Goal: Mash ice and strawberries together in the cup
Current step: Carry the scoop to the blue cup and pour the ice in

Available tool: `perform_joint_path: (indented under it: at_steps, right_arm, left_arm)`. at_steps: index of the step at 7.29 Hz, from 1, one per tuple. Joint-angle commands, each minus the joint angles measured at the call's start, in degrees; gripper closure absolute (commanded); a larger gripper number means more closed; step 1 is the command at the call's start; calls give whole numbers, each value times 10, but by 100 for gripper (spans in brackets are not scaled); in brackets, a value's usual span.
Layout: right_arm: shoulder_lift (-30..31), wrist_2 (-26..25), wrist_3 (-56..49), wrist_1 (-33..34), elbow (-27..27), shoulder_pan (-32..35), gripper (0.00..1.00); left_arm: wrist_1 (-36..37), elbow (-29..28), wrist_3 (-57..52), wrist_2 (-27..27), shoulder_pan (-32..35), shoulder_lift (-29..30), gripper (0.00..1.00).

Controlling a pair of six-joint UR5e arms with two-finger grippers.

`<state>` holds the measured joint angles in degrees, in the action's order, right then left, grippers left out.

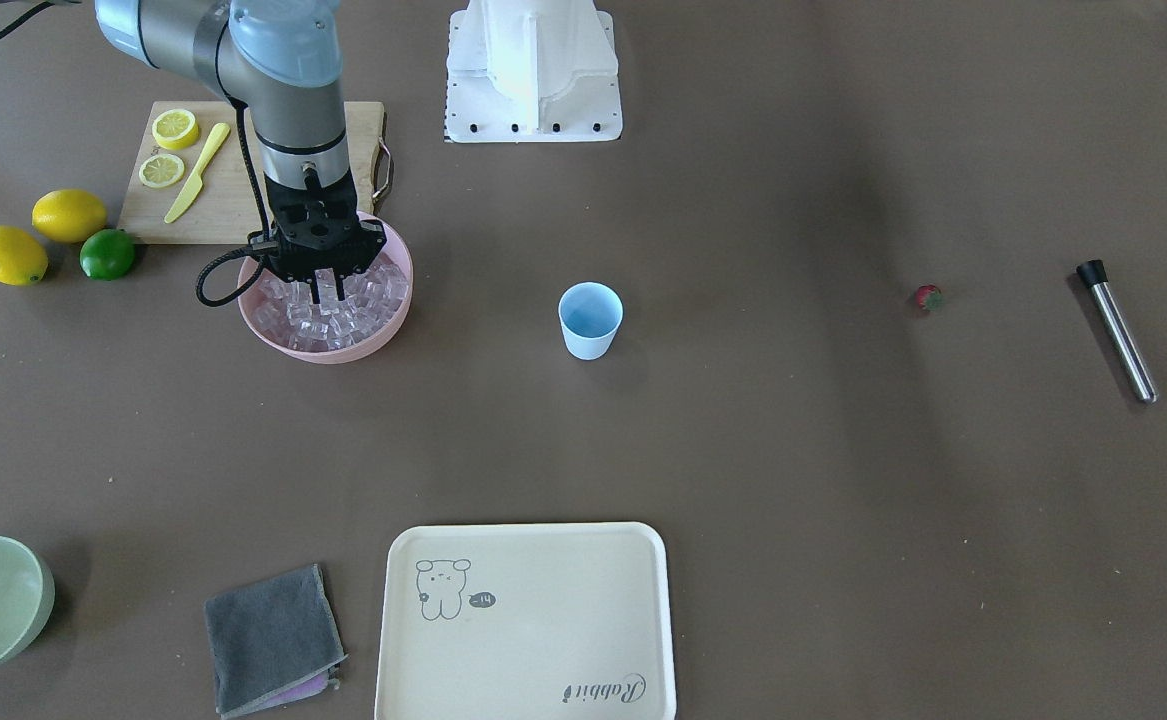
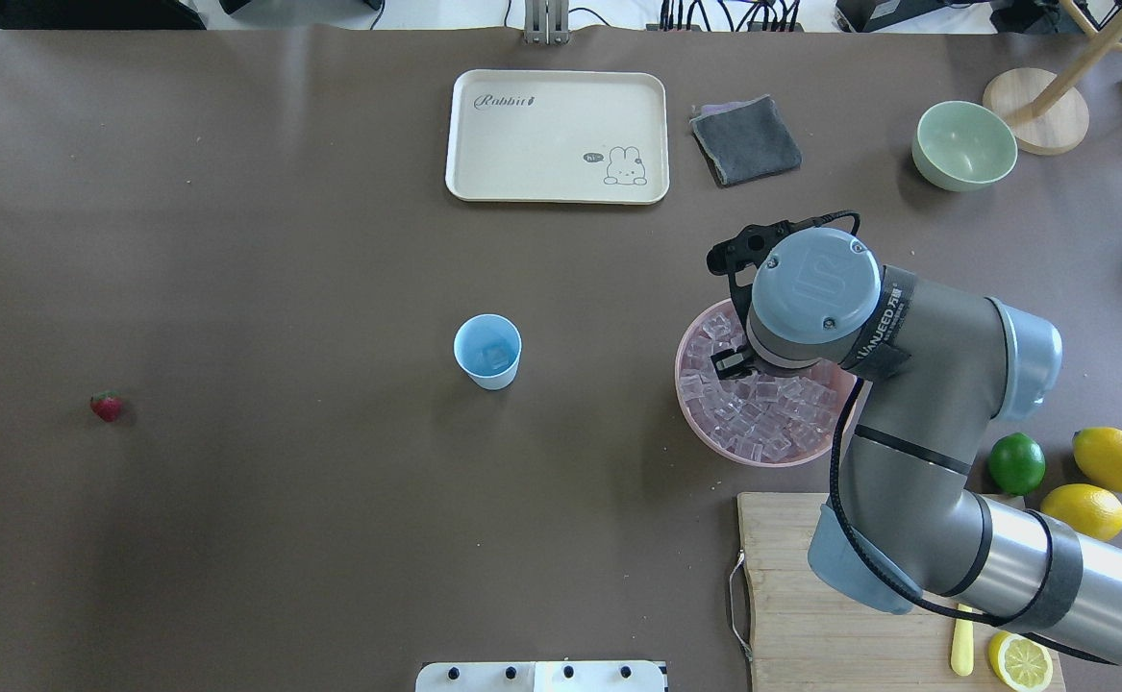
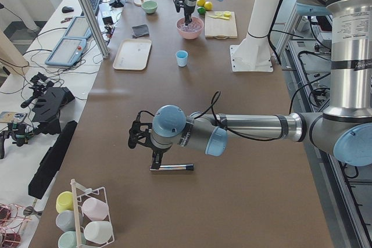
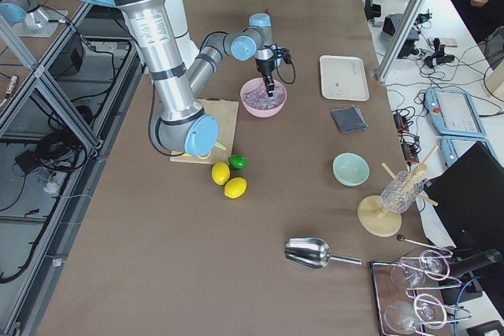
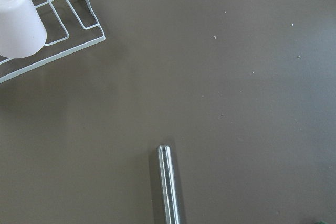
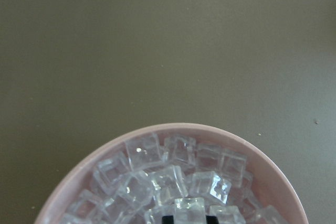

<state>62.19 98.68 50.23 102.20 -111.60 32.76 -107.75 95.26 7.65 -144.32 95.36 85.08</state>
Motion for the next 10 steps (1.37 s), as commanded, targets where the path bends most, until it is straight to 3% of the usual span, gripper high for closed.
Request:
perform_joint_path:
  at_steps: [1, 3, 4, 5, 10]
  right_arm:
    - [-72, 5, 37, -6, 41, -1, 93]
    - [-191, 5, 89, -4, 135, -10, 93]
    - [-262, 3, 128, -6, 208, -29, 93]
    - [-295, 1, 142, -19, 242, -37, 93]
    - [-284, -27, 155, -68, 253, -79, 90]
  left_arm:
    - [0, -1, 1, -15, 0, 0, 1]
    - [0, 1, 1, -16, 1, 0, 1]
    - [0, 2, 0, -22, 5, 0, 1]
    - [1, 0, 1, -25, 5, 0, 1]
    - [0, 2, 1, -26, 6, 0, 1]
